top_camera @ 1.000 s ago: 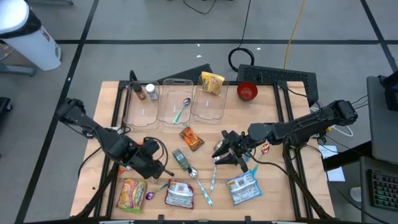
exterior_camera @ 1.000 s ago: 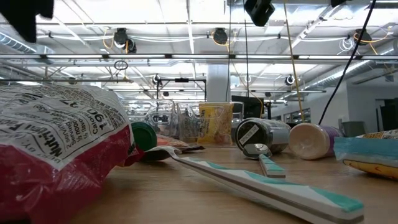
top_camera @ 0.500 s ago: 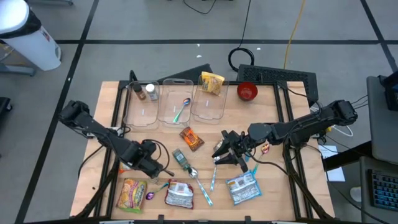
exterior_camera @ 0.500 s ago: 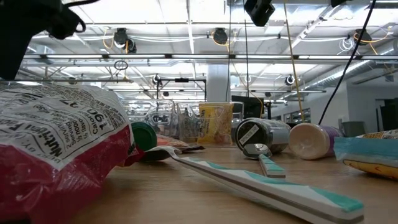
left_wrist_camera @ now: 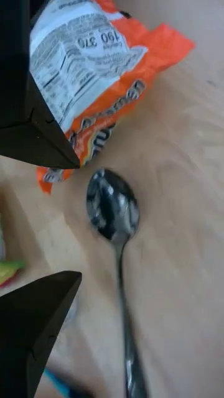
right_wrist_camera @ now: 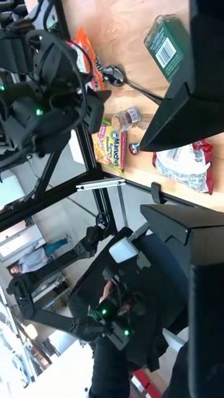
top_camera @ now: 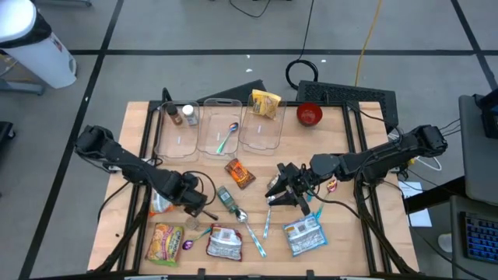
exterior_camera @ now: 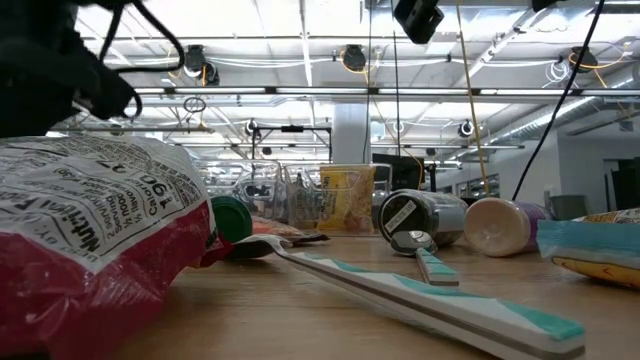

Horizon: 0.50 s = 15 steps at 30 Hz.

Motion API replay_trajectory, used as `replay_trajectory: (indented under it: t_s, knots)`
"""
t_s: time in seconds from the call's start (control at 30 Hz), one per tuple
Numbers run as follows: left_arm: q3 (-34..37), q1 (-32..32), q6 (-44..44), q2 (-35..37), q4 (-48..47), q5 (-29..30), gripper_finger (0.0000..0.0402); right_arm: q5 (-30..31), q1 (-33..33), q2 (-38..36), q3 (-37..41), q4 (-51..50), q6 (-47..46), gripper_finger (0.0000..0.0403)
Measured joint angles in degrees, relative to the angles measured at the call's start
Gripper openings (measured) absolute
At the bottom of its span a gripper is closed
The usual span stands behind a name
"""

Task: Pick & Place Food Item
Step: Put the black spoon into the middle transparent bin

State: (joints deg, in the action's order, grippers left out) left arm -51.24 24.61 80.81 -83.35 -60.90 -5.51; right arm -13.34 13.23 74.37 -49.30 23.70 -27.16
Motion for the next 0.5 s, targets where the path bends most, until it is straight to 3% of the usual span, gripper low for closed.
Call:
replay_trajectory:
  t_s: [0.5]
  knots:
    - [7.44,-6.07,-6.22,0.00,7.12,-3.86,0.0287,1.60,0.00,0.01,0.02,0.00,-0.82,0.0139]
